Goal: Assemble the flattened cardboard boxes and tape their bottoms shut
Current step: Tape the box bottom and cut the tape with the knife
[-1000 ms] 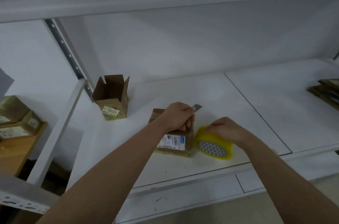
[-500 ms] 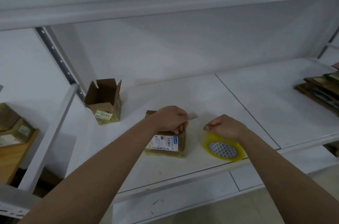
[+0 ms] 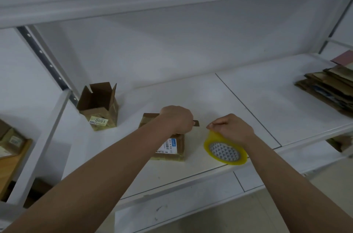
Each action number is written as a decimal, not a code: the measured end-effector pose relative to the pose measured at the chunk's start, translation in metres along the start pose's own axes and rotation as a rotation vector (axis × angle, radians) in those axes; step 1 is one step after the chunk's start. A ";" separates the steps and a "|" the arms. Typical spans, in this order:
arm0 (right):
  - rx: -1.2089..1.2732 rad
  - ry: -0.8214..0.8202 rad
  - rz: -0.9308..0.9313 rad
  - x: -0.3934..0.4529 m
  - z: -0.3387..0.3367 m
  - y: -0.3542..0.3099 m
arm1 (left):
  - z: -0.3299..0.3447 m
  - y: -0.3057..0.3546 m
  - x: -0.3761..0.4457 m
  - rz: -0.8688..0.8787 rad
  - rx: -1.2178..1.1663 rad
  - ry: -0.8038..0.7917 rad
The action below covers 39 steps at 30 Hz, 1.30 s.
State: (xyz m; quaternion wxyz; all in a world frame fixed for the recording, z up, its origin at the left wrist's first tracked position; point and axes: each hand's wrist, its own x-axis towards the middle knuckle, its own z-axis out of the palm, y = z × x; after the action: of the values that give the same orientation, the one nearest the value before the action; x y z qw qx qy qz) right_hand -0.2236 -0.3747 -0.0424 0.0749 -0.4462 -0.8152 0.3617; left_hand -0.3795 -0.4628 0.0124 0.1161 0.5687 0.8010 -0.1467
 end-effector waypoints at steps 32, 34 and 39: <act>0.082 0.078 0.004 -0.016 0.002 -0.015 | 0.020 0.014 -0.009 -0.018 0.096 0.132; 0.116 0.059 0.056 -0.015 0.004 -0.009 | 0.022 0.008 -0.008 -0.004 0.017 0.136; 0.337 -0.013 0.138 -0.018 0.016 0.003 | 0.027 0.004 -0.009 0.016 -0.005 0.157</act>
State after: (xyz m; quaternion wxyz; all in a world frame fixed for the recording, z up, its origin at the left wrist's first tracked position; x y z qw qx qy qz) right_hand -0.2179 -0.3966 -0.0523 0.1181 -0.4800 -0.7109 0.5003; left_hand -0.3721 -0.4787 -0.0100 0.0553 0.5847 0.8033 -0.0988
